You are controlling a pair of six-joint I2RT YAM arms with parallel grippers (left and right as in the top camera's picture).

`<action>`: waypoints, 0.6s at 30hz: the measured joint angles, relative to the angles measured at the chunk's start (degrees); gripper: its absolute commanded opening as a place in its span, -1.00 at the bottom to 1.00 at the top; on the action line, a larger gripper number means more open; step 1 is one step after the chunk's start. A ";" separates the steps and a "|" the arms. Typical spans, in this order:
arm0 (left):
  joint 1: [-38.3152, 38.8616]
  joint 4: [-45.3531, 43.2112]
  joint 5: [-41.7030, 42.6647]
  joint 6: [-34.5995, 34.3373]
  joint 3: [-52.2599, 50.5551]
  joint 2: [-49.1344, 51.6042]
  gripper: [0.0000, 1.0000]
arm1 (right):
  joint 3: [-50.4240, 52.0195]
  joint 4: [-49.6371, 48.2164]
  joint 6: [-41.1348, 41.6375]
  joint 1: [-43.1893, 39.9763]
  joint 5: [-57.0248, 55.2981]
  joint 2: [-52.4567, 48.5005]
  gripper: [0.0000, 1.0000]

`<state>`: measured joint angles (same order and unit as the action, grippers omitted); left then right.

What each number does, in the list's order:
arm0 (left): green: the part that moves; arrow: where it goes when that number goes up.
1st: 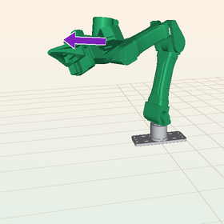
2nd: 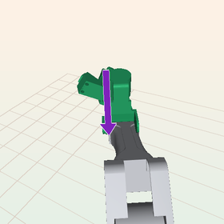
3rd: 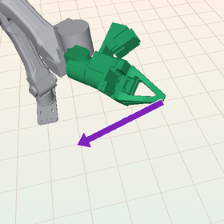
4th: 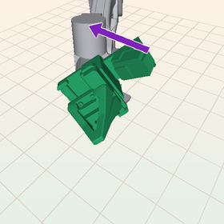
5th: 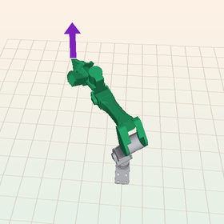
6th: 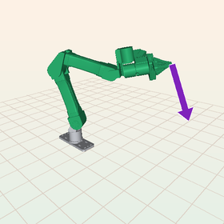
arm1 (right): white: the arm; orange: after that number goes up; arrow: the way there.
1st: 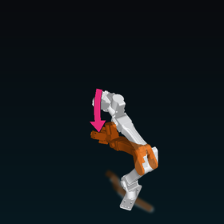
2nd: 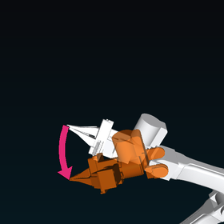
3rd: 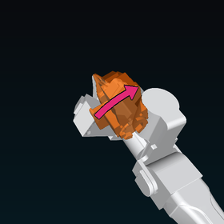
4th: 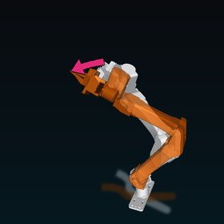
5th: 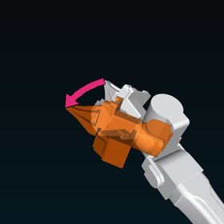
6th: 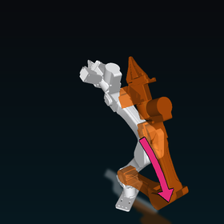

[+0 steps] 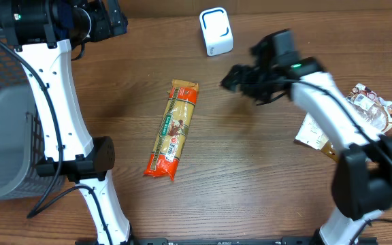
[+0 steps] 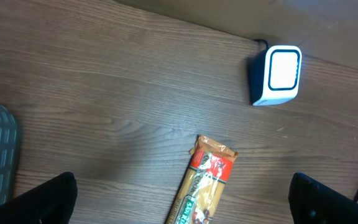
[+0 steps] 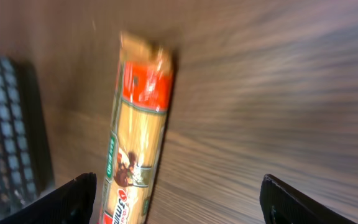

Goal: Scan the item barcode
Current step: 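Reach the right gripper to the red-and-yellow spaghetti pack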

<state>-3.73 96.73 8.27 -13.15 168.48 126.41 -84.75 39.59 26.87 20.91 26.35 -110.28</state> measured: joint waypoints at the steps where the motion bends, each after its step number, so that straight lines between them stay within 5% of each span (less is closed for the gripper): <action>1: 0.00 -0.02 0.00 0.00 0.00 0.00 0.99 | 0.04 -0.74 0.59 1.25 0.02 -1.14 0.69; 18: 0.00 0.02 0.00 0.00 0.00 0.00 0.99 | 0.24 -12.15 16.09 13.51 0.63 -13.81 0.14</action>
<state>-3.73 96.75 8.27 -13.15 168.48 126.41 -84.51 27.44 42.96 34.41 26.98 -124.09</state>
